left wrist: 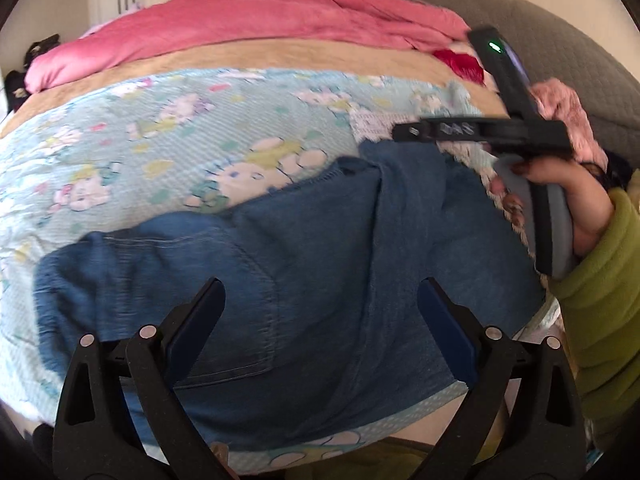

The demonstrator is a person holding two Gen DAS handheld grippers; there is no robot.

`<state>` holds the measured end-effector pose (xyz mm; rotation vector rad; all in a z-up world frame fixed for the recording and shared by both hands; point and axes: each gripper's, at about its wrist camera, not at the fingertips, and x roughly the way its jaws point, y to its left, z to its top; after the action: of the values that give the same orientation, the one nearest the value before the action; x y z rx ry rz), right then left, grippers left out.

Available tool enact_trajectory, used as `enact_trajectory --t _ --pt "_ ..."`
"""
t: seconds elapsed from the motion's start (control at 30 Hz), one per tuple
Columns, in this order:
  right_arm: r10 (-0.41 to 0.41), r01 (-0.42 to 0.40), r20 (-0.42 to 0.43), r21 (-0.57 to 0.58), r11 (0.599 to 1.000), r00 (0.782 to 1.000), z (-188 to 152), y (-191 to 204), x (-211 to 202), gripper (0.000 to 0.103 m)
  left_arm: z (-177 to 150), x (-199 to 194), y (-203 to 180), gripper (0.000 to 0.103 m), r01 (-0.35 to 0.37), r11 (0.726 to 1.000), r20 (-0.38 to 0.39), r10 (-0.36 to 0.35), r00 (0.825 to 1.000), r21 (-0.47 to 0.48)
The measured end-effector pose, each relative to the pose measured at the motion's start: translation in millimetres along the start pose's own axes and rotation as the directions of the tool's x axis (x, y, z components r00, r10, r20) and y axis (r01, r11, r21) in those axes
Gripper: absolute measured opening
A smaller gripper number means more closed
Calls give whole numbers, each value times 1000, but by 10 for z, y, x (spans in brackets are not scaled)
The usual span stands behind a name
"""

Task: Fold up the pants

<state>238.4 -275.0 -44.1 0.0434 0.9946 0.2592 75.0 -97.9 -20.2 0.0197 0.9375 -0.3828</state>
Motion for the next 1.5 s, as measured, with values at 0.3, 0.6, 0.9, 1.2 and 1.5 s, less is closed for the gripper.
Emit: enact_trajectory --t 0.3,0.6,0.9,1.2,1.5 --pt "-38 39 -43 29 999 998 61 -71 372 95 -88 364 -154 65 36 998 -54 -34 998 43" --pt "-5 3 41 57 998 999 96 -302 173 18 -102 338 -74 23 28 998 -26 -27 999 48" --pt "8 -14 59 94 995 998 98 -450 -68 27 -134 260 -67 22 47 998 -8 -47 999 51" --pt "-51 36 98 154 987 994 81 -709 -341 52 -155 229 -77 23 64 996 -2 -64 998 54" --pt "8 -6 111 -15 1000 994 429 -59 -324 52 -187 222 -187 25 104 991 -8 -104 995 82"
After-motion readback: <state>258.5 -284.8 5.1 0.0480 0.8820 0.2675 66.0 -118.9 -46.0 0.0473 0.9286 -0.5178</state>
